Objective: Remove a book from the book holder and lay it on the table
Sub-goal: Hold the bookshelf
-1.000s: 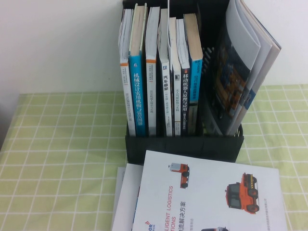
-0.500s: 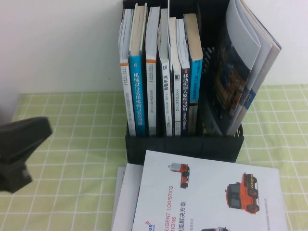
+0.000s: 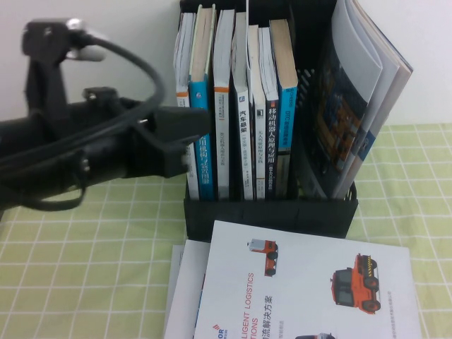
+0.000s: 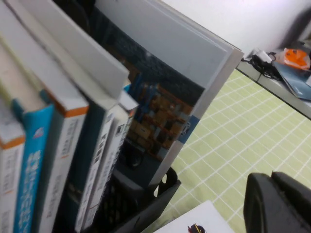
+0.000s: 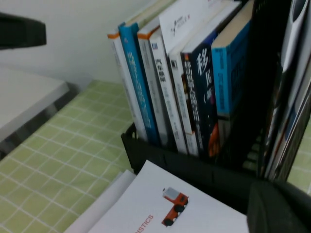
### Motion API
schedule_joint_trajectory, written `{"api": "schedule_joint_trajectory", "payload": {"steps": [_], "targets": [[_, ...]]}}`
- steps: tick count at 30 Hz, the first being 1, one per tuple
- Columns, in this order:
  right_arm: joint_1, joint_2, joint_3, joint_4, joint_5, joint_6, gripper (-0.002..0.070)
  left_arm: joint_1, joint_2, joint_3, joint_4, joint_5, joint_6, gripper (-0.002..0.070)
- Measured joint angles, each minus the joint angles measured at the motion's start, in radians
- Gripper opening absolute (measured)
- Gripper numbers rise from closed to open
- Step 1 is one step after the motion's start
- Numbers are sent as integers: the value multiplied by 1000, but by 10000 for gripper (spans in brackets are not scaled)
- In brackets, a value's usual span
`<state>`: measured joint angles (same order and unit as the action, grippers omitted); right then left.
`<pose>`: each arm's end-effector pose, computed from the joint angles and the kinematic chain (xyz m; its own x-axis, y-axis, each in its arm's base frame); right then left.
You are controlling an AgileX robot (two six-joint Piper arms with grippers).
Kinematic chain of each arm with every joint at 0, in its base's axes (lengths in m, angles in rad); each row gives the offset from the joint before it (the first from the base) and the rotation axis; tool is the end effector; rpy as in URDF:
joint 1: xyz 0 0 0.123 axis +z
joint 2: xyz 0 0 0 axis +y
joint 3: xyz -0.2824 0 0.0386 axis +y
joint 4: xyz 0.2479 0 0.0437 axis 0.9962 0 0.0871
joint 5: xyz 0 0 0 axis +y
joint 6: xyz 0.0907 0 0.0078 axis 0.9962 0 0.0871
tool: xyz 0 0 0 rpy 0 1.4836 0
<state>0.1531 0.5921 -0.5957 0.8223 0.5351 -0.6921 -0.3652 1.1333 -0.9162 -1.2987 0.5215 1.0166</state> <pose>0.1092 0.0513 0.3328 -0.3119 0.0034 -0.9501 -0.4786 0.8633 0.1602 0.2117 -0.1278 0.3621 -0.4321 -0.0607 -0.8998 0.6591 0.6597 -0.3610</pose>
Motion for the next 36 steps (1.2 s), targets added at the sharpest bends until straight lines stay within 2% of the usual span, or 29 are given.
{"api": "schedule_joint_trajectory", "payload": {"steps": [5, 9, 14, 17, 23, 28, 36], "targets": [[0, 118, 0, 79, -49, -58, -2, -156, 114, -112, 79, -67, -7, -3], [0, 169, 0, 279, -125, -101, -2, -191, 203, -216, 137, -69, -5, -3], [0, 270, 0, 682, -70, -555, -1, -196, 344, -376, 232, -42, 5, -3], [1, 349, -9, 820, -55, -744, 15, -196, 423, -473, 302, -1, 8, -3], [1, 497, -89, 873, -98, -986, 139, -196, 572, -597, 339, 49, 8, -3], [1, 600, -167, 882, -104, -1065, 258, -187, 628, -617, 343, 49, -2, -3], [2, 729, -210, 883, -112, -1076, 291, -148, 636, -618, 323, -19, -40, -3]]}}
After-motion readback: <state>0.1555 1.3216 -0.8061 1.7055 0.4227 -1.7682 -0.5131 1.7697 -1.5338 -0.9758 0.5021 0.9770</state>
